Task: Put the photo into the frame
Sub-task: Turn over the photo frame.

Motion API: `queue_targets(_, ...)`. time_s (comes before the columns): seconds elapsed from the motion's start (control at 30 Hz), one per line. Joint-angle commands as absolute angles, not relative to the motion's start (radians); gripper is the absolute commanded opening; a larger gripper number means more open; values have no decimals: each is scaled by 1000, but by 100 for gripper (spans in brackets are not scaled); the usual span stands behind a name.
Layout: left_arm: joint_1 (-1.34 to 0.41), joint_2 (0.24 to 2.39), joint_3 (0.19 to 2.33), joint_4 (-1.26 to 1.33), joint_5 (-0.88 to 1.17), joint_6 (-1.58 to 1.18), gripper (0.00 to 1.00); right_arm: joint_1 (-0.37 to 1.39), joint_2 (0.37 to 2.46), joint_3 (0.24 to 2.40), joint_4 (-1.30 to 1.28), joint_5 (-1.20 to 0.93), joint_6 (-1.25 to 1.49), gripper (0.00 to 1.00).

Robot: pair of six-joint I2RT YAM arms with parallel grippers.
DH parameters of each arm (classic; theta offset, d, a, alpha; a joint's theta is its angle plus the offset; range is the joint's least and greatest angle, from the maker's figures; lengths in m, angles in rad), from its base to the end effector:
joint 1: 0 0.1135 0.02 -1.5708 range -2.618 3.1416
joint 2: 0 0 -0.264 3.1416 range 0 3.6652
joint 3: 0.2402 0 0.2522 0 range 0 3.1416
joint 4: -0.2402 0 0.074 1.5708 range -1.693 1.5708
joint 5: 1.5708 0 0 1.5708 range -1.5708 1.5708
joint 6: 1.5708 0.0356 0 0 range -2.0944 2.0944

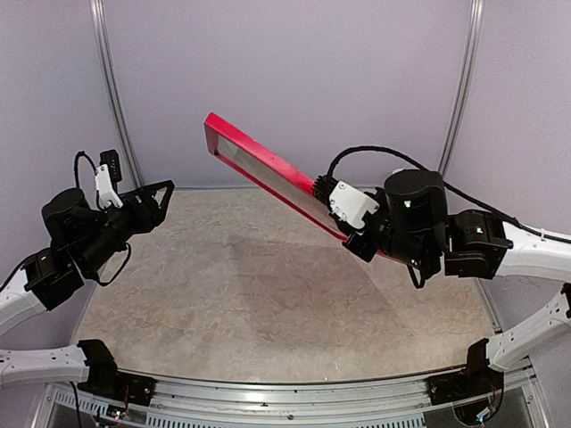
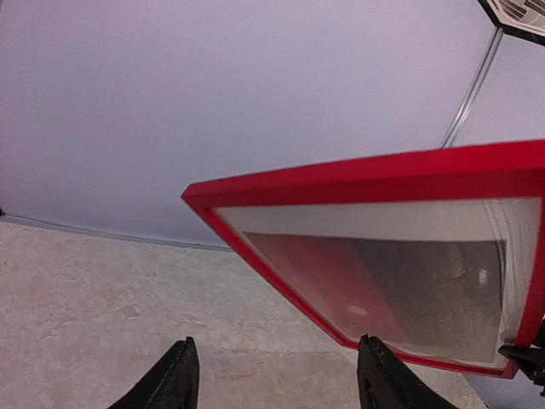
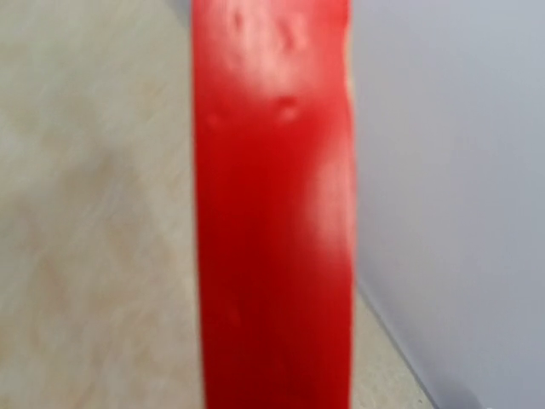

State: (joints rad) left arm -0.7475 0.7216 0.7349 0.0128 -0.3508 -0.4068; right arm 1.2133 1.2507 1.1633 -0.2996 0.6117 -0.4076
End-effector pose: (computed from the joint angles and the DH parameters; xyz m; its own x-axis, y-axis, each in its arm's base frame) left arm 0.1354 -0.1089 0.3539 -0.1353 -0.3812 -0.9145 0.3625 0.8400 -0.4038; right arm 0.1177 0.2567 0.3635 0.1090 -0.6356 -0.7643 -0.5856 0.5802 -0.5661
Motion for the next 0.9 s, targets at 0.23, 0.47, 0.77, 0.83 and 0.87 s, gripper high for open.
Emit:
queue_targets(0.23, -744, 704, 697, 36, -402, -438, 69, 1128, 1041, 1204, 20, 737, -122, 0)
queue_targets(0.47, -744, 704, 667, 49, -389, -458, 81, 1090, 963, 1121, 69, 735, 93, 0)
queue_targets(0.77, -744, 698, 625, 73, -362, -490, 83, 1068, 931, 1024, 121, 825, 298, 0)
queue_targets(0.83, -744, 698, 616, 78, -358, -494, 83, 1059, 925, 1008, 120, 845, 338, 0)
queue_targets(0.87, -744, 698, 612, 79, -355, -497, 83, 1054, 922, 1004, 113, 853, 359, 0)
